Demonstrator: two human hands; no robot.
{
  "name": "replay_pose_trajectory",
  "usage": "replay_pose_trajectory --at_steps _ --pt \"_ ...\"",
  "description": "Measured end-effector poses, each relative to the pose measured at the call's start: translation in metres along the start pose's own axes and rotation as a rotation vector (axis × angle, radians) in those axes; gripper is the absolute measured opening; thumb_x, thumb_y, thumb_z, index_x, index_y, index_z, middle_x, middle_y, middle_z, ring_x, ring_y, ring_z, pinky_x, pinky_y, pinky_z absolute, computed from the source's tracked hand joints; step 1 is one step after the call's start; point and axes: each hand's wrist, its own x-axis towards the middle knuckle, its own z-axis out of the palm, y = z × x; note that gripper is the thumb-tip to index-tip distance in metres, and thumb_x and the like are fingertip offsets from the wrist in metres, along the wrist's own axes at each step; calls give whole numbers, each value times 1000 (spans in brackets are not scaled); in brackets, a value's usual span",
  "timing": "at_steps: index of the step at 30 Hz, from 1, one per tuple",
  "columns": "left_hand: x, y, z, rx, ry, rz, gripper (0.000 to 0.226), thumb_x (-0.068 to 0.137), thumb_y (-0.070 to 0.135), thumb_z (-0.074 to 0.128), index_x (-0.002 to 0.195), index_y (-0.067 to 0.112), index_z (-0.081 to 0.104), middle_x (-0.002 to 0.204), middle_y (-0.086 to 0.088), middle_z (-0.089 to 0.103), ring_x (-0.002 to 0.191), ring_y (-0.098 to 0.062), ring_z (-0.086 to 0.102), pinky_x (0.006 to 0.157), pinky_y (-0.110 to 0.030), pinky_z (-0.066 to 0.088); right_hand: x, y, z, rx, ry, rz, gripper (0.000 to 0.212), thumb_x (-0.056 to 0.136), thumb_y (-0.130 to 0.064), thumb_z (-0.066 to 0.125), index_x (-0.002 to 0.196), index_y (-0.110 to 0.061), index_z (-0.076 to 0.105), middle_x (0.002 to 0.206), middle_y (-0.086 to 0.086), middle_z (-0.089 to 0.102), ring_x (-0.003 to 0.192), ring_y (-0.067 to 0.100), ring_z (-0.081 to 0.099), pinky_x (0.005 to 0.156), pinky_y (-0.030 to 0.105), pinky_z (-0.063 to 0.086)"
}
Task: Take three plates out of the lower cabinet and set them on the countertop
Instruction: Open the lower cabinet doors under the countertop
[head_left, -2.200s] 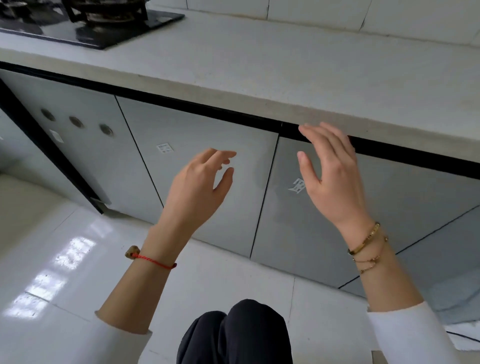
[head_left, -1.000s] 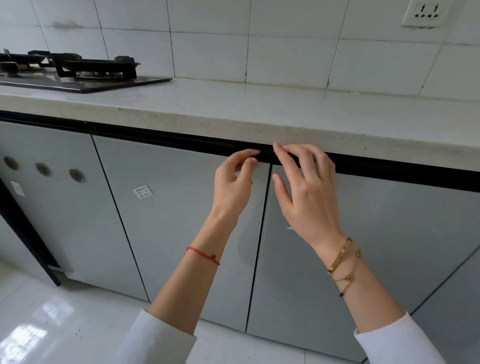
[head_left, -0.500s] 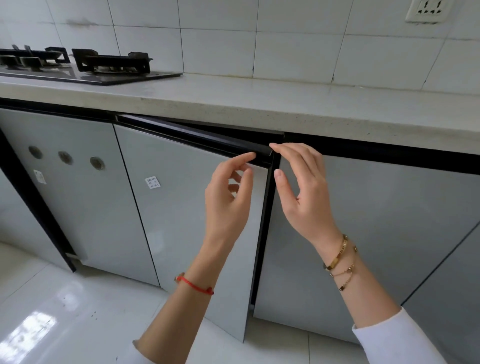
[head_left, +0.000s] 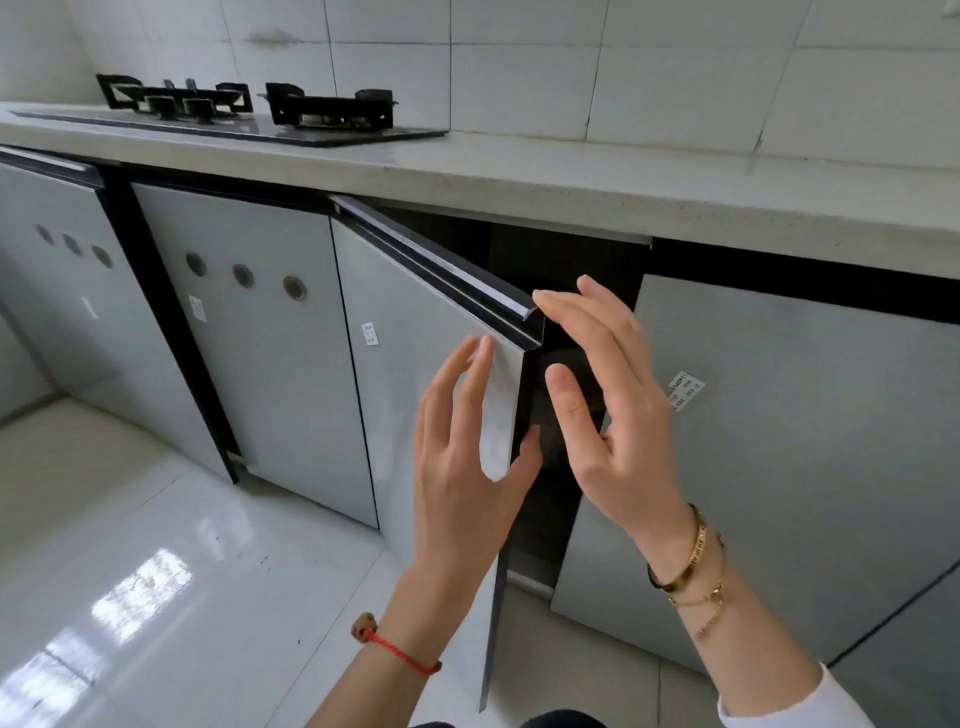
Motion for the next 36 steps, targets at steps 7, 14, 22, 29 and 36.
replay_pose_trajectory --at_steps 7,14,22,29,36 --pt "-12 -14 -39 42 80 88 66 79 9 76 137 3 47 143 -12 50 137 -22 46 112 -37 41 0 -20 28 123 -61 -123 39 95 -19 47 133 -9 50 140 3 50 143 23 33 115 51 33" --pt "-16 -33 -88 112 195 166 52 89 13 63 137 0 46 140 -2 51 131 -20 53 108 -30 44 10 -39 69 261 -103 -282 41 95 -13 51 136 -8 51 142 -1 48 145 25 29 117 46 30" --pt "-16 -62 -157 246 229 65 53 91 14 58 142 7 44 139 1 54 126 -12 57 105 -18 42 28 -77 138 383 -103 -413 40 97 -12 50 137 -10 51 141 -1 50 145 22 27 119 39 25" --pt "-9 -79 -204 372 224 -53 60 87 1 61 143 4 43 142 1 54 127 -5 54 102 -13 41 39 -109 188 352 -155 -472 42 100 -15 46 142 -12 45 150 0 43 149 22 20 119 50 24" --pt "4 -99 -232 433 277 -143 55 93 -2 57 145 3 39 143 -1 51 130 -8 53 106 -23 43 52 -130 231 200 -214 -531 49 102 -24 39 150 -15 32 156 -2 33 151 24 13 123 51 12"
